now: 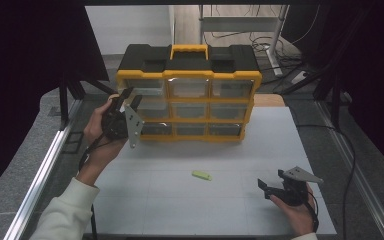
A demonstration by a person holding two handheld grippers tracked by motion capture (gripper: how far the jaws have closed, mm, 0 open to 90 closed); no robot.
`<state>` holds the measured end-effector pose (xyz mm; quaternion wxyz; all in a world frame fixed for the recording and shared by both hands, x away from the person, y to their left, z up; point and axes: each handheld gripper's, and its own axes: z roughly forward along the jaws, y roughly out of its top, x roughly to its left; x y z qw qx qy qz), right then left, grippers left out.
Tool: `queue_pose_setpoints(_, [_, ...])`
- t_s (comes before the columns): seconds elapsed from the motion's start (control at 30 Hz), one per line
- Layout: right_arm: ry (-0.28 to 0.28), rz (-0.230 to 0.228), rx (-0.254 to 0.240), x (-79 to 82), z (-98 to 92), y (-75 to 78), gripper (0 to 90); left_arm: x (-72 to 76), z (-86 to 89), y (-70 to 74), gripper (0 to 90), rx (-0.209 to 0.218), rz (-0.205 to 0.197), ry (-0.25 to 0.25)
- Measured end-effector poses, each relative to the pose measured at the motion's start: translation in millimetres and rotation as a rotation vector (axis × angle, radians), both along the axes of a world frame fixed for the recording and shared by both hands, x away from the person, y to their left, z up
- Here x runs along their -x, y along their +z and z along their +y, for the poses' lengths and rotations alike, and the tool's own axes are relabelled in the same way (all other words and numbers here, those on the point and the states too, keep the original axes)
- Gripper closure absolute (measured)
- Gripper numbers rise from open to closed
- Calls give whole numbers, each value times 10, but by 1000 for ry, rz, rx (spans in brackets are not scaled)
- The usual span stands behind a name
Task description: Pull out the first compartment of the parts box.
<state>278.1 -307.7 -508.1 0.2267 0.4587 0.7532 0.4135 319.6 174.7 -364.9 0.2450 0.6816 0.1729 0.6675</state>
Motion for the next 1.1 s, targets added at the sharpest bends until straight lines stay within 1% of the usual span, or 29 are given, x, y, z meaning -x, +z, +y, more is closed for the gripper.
queue_pose_setpoints(1.1, [-3,2,0,3,4,3,139,144,21,2,645,-1,1,-21])
